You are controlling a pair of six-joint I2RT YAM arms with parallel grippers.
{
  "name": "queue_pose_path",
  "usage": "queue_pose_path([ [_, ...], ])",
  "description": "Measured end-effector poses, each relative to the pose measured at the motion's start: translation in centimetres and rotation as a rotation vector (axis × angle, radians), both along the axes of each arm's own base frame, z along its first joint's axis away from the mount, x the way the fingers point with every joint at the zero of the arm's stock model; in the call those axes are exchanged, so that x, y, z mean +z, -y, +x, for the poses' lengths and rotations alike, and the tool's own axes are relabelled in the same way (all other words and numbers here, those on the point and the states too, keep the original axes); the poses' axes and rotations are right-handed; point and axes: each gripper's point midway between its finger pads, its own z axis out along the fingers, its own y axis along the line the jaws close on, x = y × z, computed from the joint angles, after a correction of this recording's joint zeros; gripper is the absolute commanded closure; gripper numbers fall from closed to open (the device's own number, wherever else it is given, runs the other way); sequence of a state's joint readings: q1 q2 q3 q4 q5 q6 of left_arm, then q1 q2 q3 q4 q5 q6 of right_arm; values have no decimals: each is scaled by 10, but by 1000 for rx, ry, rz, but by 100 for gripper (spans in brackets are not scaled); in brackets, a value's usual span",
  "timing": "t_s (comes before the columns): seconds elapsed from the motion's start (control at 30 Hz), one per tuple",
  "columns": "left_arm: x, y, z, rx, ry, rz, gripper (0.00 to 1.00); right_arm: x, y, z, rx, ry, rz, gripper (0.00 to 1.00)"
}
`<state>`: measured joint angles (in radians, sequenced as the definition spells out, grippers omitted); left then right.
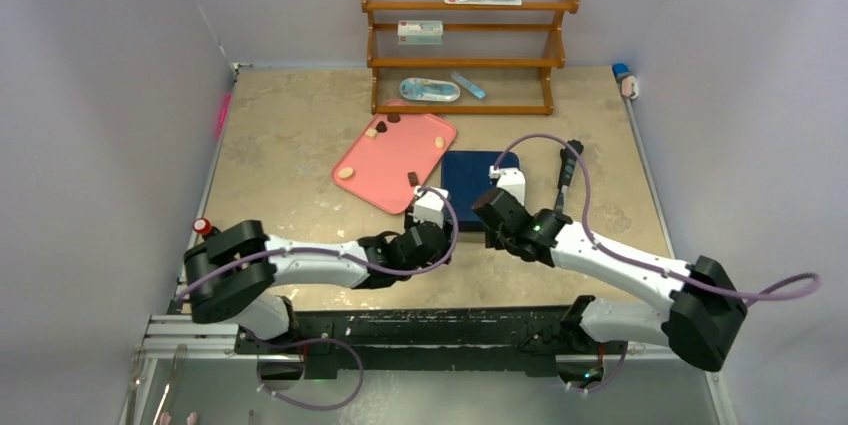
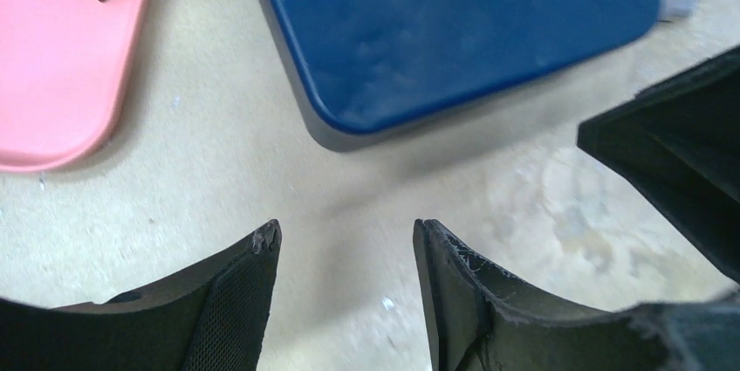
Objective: Pack the chocolate
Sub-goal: Close the box lid on the packing box.
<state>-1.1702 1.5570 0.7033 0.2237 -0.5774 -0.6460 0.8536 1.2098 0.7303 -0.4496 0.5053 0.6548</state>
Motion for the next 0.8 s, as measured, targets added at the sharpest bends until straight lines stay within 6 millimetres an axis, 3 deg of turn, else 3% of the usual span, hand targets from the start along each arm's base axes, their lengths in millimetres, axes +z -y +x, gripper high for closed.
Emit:
queue_pose_path([
  [0.1, 16, 1, -19, -43, -39, -29, 43, 13, 2, -11, 10, 11, 41, 55],
  [0.23, 58, 0, -31, -74, -45, -91, 37, 40, 8, -21, 5, 59, 131, 44],
  [0.33, 99, 0, -27, -70, 0, -148, 31, 61, 17, -26, -10, 107, 175, 38],
  [0.47, 133, -2, -7, -47, 48, -185, 27, 83, 27, -20, -25, 189, 178, 29],
  [0.67, 126, -30, 49, 43, 21, -167, 22, 109, 38, 11, -78, 292, 96, 25],
  [0.8, 109, -43, 86, 71, -44, -182, 22, 100, 65, 50, -208, 267, 92, 24],
])
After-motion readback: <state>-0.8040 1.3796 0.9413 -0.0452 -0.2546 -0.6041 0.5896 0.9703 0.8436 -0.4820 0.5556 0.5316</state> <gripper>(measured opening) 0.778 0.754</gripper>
